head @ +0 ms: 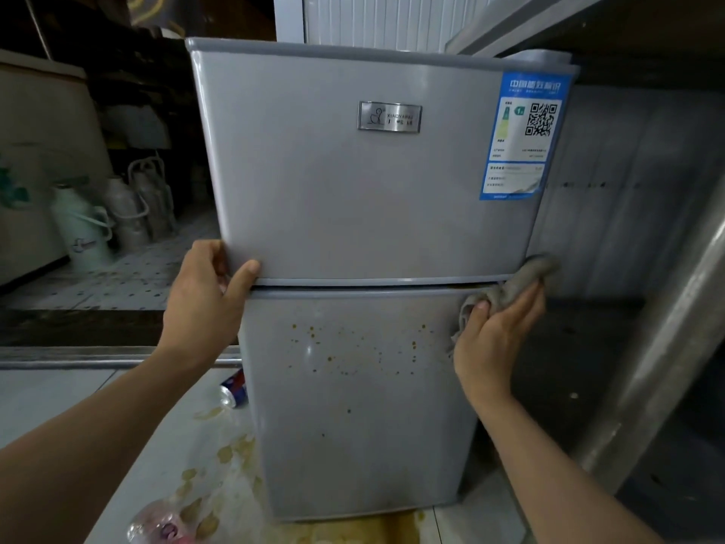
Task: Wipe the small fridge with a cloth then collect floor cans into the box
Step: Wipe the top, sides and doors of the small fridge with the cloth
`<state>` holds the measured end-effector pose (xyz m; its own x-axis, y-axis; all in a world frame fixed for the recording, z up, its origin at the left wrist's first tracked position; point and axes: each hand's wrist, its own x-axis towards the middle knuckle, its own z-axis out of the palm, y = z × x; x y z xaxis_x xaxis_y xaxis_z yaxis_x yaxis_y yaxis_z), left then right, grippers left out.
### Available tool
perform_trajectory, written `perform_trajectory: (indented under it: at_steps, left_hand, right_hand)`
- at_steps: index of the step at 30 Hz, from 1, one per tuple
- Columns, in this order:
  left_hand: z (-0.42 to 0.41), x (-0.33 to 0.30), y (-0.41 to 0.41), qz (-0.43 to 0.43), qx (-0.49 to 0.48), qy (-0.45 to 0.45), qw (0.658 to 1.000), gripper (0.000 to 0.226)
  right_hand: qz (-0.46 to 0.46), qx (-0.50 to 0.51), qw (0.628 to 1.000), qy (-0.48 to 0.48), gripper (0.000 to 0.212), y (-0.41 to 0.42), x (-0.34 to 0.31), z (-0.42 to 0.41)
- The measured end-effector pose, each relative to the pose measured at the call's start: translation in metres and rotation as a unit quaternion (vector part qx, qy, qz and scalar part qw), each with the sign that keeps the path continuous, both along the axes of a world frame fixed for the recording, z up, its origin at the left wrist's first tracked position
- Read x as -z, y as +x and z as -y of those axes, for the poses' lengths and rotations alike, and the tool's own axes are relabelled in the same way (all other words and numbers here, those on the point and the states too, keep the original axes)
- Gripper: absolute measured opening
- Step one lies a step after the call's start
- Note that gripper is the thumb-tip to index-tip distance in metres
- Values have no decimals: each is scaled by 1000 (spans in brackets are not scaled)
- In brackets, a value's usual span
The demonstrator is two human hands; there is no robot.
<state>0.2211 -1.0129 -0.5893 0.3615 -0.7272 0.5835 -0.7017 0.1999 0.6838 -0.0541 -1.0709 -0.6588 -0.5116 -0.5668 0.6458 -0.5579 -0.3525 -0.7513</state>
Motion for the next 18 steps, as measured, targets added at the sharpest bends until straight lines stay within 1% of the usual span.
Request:
perform_trajectory:
  at_steps: [2,4,5,7,9,10,13,15,17,18]
  left_hand:
    - [1,1,0,0,-3,-5,1000,24]
    - [2,2,0,7,-14,-10,1000,24]
    - [3,3,0,13,-18,-11,1000,24]
    - [2,2,1,20,-18,-11,1000,24]
    - [2,1,3,25,-11,-10,1000,25]
    - [2,0,5,33,-11,-9,999,25]
    - [0,-2,6,44,-11,-3,999,29]
    - [-1,-2,5,29,-11,-11,999,27]
    - [-1,-1,4,17,-8,-15,1000,25]
    - [-1,0,4,14,-4,-17,1000,25]
  right_hand:
    - [1,26,999,-24,64,4,-12,3]
    - [10,54,997,-46,63,26,-15,0]
    - [-5,53,996,-68,62,45,-12,-5]
    - [-70,37,992,-100,63,96,-1,-15]
    - [-127,39,986,-103,72,140,8,-21]
    - [-149,43,982,-105,75,149,10,-22]
    - [-245,35,957,-148,68,118,17,-18]
    - [-282,19,940,-190,60,80,17,-13]
    - [-259,40,943,-202,40,46,16,-6]
    - [-224,70,954,-184,34,33,15,-3]
